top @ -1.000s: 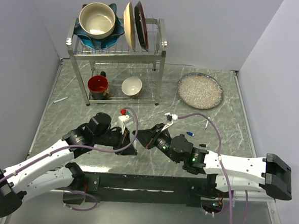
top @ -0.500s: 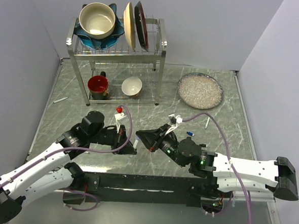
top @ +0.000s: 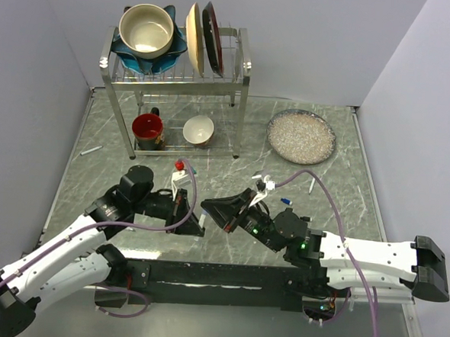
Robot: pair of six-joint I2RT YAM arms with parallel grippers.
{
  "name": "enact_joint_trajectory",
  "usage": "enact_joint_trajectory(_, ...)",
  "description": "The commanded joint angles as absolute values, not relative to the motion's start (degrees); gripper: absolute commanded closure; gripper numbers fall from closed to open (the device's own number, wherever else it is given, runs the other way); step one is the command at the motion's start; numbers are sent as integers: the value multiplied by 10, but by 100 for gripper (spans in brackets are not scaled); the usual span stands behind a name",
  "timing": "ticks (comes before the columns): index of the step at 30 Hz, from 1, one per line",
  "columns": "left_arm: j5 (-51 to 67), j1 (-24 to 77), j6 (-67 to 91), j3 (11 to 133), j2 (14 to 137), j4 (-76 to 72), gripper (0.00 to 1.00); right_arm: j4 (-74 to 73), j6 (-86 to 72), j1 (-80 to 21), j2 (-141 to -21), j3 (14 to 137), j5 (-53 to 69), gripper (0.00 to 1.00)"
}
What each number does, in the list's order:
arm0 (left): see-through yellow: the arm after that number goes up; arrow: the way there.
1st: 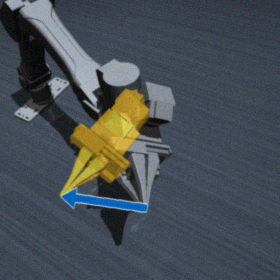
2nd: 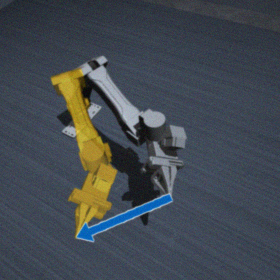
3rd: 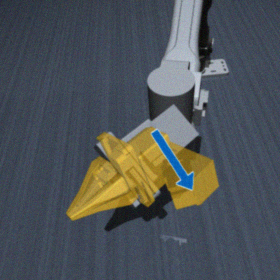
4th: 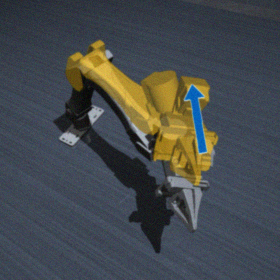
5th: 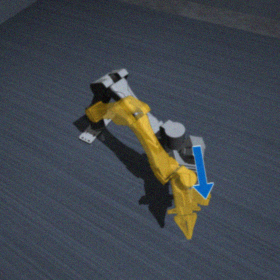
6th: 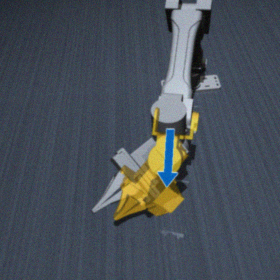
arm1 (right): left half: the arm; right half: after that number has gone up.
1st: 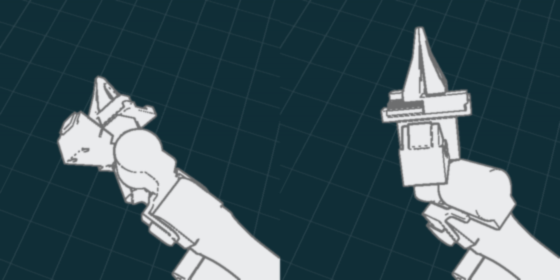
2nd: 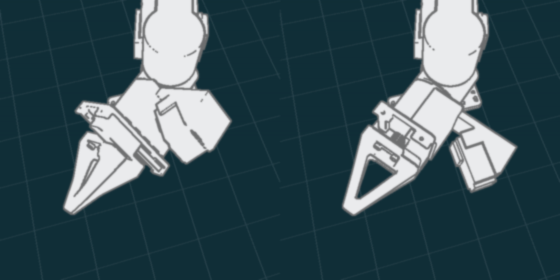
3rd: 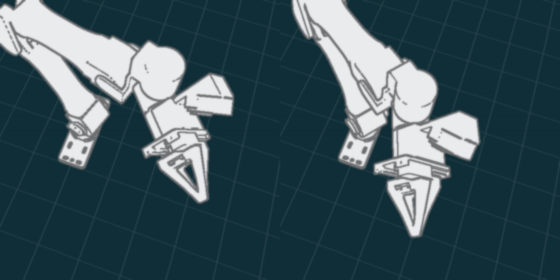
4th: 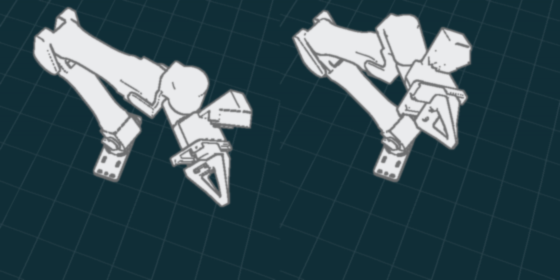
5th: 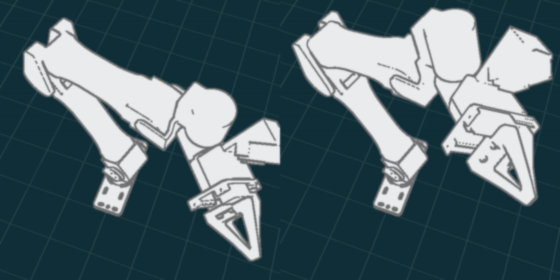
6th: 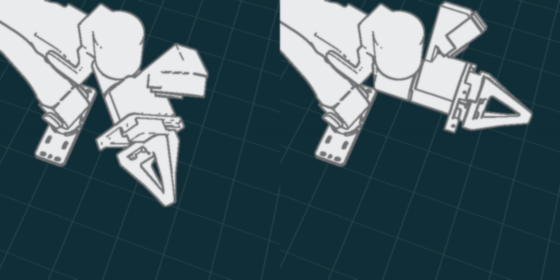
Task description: Insert the pens into the pen caps
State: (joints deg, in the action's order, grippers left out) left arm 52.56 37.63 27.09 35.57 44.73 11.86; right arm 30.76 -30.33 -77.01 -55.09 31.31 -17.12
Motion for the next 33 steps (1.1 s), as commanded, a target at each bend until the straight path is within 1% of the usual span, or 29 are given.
enact_joint_trajectory(1, 357, 306, 322, 410, 445, -187, 99, 59, -313, -861, -580, 265, 163, 100)
enact_joint_trajectory(4, 367, 306, 326, 410, 453, -195, 99, 57, -315, -861, -581, 278, 168, 100)
enact_joint_trajectory(11, 402, 307, 337, 415, 466, -187, 99, 19, -355, -853, -565, 362, 74, 100)
enact_joint_trajectory(13, 401, 308, 341, 416, 461, -183, 99, -8, -366, -851, -552, 380, 11, 89)
enact_joint_trajectory(14, 402, 308, 337, 417, 459, -178, 99, -16, -371, -849, -548, 396, -13, 81)
enact_joint_trajectory(15, 399, 308, 331, 419, 454, -170, 99, -34, -376, -846, -537, 404, -71, 71)
enact_joint_trajectory(17, 393, 308, 322, 417, 450, -151, 99, -57, -392, -826, -528, 436, -122, 64)
enact_joint_trajectory(18, 392, 308, 323, 410, 446, -150, 99, -77, -399, -820, -516, 446, -157, 56)
enact_joint_trajectory(19, 390, 308, 325, 404, 445, -156, 99, -83, -404, -817, -511, 453, -207, 52)
enact_joint_trajectory(20, 389, 308, 334, 398, 445, -158, 99, -89, -408, -815, -498, 469, -236, 45)
enact_joint_trajectory(22, 379, 311, 341, 379, 446, -159, 99, -103, -410, -815, -484, 480, -284, 42)
enact_joint_trajectory(25, 322, 315, 349, 373, 459, -122, 99, -100, -399, -815, -459, 475, -295, 36)
enact_joint_trajectory(26, 303, 316, 347, 376, 467, -88, 99, -113, -398, -815, -451, 475, -299, 35)
enact_joint_trajectory(29, 233, 334, 364, 390, 511, -45, 99, -145, -410, -815, -436, 467, -324, 34)
enact_joint_trajectory(30, 196, 351, 372, 390, 535, -41, 99, -151, -416, -815, -431, 462, -330, 34)
enact_joint_trajectory(32, 161, 373, 391, 386, 562, -40, 99, -163, -433, -815, -411, 446, -340, 34)
enact_joint_trajectory(33, 136, 400, 399, 384, 593, -38, 98, -163, -437, -815, -405, 439, -340, 34)
